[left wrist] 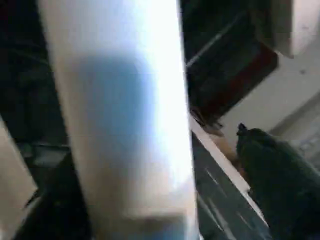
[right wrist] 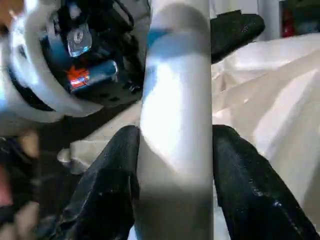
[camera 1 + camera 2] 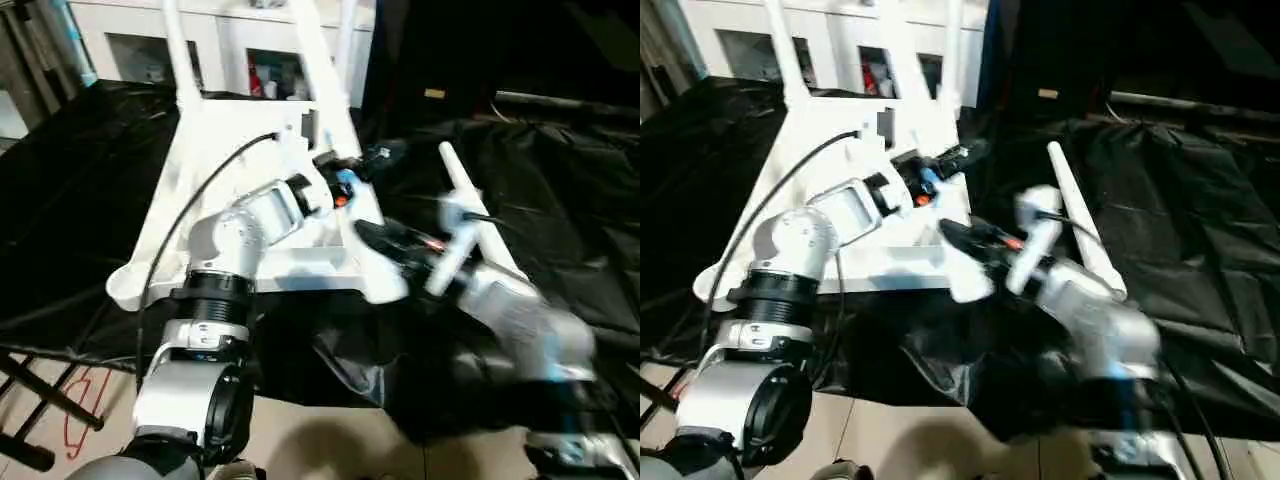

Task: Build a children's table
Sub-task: Pick table leg

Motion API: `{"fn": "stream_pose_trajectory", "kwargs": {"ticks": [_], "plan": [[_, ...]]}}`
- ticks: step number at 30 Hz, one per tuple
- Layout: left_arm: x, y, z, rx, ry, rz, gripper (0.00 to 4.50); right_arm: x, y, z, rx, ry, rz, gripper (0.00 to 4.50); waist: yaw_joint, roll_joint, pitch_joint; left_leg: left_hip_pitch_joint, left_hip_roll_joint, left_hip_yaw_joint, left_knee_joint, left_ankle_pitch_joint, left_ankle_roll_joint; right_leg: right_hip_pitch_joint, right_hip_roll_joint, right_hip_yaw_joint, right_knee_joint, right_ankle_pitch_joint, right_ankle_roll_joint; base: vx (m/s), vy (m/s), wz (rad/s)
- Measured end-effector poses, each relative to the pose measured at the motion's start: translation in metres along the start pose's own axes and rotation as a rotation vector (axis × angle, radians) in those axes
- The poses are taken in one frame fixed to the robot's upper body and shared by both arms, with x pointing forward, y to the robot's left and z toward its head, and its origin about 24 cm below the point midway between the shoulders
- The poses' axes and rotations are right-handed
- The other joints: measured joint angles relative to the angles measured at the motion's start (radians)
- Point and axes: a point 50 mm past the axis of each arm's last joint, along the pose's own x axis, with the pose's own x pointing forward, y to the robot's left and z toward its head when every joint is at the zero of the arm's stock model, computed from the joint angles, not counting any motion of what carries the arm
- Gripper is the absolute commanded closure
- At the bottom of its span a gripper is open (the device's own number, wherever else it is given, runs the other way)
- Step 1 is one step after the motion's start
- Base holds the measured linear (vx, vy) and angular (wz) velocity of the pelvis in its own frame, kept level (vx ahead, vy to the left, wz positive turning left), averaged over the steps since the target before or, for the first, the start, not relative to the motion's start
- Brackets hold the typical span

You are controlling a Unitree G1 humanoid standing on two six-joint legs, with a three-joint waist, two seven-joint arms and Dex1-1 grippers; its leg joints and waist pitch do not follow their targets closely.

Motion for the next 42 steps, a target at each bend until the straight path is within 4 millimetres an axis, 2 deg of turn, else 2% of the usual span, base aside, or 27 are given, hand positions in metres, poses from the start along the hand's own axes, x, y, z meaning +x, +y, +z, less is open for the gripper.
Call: {"fn": "stream_pose_trajectory", "kwargs": {"ticks": [3,12,13,14,16,17,26,27,28,31,33,38,42], "plan": [[-0.001,0.001,0.001,-0.001,-0.007,0.027,0.65,0.005,0.003,-0.001,-0.032,0.009,-0.02,2.64,0.005,0.0,0.0,-0.001,0.0,0.0,0.0,0.0,0.0,0.0,0.0,0.0,-0.002,-0.001,0.001,0.0,0.0,0.0],[-0.002,0.011,0.006,0.06,-0.067,0.214,1.25,0.016,0.007,-0.001,-0.098,0.037,-0.069,2.64,0.002,-0.001,0.0,-0.004,0.0,0.0,0.0,-0.001,0.001,0.0,0.0,0.0,-0.005,0.0,0.001,0.0,0.0,0.0],[-0.002,0.012,0.007,0.067,-0.072,0.228,1.51,0.017,0.007,-0.002,-0.1,0.041,-0.07,2.64,0.002,-0.001,0.0,-0.004,0.0,0.0,0.0,-0.001,0.001,0.0,0.0,0.0,-0.005,0.0,0.001,0.0,0.0,0.0],[-0.002,0.012,0.008,0.07,-0.081,0.24,1.51,0.017,0.008,-0.002,-0.099,0.042,-0.069,2.64,0.002,-0.001,0.0,-0.004,0.0,0.0,0.0,0.0,0.001,0.0,0.0,0.0,-0.005,0.0,0.001,0.0,0.0,0.0],[-0.003,0.013,0.009,0.072,-0.088,0.251,1.6,0.018,0.008,-0.002,-0.1,0.039,-0.069,2.64,0.002,-0.001,0.0,-0.004,0.0,0.0,0.0,0.0,0.001,0.0,0.0,0.0,-0.005,0.0,0.001,0.0,0.0,0.0],[-0.003,0.013,0.009,0.072,-0.093,0.257,1.88,0.018,0.008,-0.002,-0.101,0.038,-0.068,2.64,0.002,-0.001,0.001,-0.004,0.0,0.0,0.0,0.0,0.001,0.0,0.0,0.0,-0.005,0.0,0.001,0.0,0.0,0.0],[-0.005,0.012,0.011,0.077,-0.118,0.255,2.5,0.021,0.01,-0.001,-0.108,0.038,-0.064,2.65,0.004,-0.001,0.001,-0.005,0.0,0.0,0.0,0.0,0.001,0.0,0.0,0.0,-0.005,0.0,0.001,0.0,0.0,0.0],[-0.005,0.012,0.011,0.08,-0.117,0.253,2.53,0.02,0.009,-0.001,-0.107,0.039,-0.063,2.3,0.003,-0.001,0.001,-0.004,0.0,0.0,0.0,0.0,0.001,0.0,0.0,0.0,-0.005,0.0,0.001,0.0,0.0,0.0],[-0.005,0.012,0.011,0.086,-0.114,0.246,2.58,0.02,0.009,-0.001,-0.106,0.04,-0.061,1.95,0.003,-0.001,0.001,-0.004,0.0,0.0,0.0,0.0,0.001,0.0,0.0,0.0,-0.005,0.0,0.001,0.0,0.0,0.0],[-0.006,0.01,0.011,0.132,-0.087,0.185,2.59,0.017,0.008,0.001,-0.073,0.049,-0.02,1.86,0.002,-0.001,0.001,-0.004,0.0,0.0,0.0,0.0,0.001,0.0,0.0,0.0,-0.005,0.0,0.001,0.0,0.0,0.0],[-0.008,0.007,0.011,0.184,-0.057,0.102,2.62,0.01,0.006,0.005,-0.043,0.061,0.028,1.53,0.003,-0.001,0.001,-0.004,0.0,0.0,0.0,0.0,0.001,0.0,0.0,0.0,-0.005,0.0,0.001,0.0,0.0,0.0],[-0.019,0.0,0.01,0.233,0.057,-0.122,2.62,-0.013,0.004,0.015,-0.008,0.14,0.204,1.35,0.005,-0.001,0.001,-0.004,0.0,0.0,0.0,-0.001,0.001,0.0,0.0,0.0,-0.004,0.0,0.001,0.0,0.0,0.0],[-0.025,-0.009,0.01,0.233,0.102,-0.289,2.62,-0.018,0.009,0.016,0.009,0.171,0.298,1.35,0.003,-0.001,0.001,-0.003,0.0,0.0,0.001,0.0,0.001,0.0,0.0,0.0,-0.002,0.0,0.0,0.0,0.0,0.0]]}}
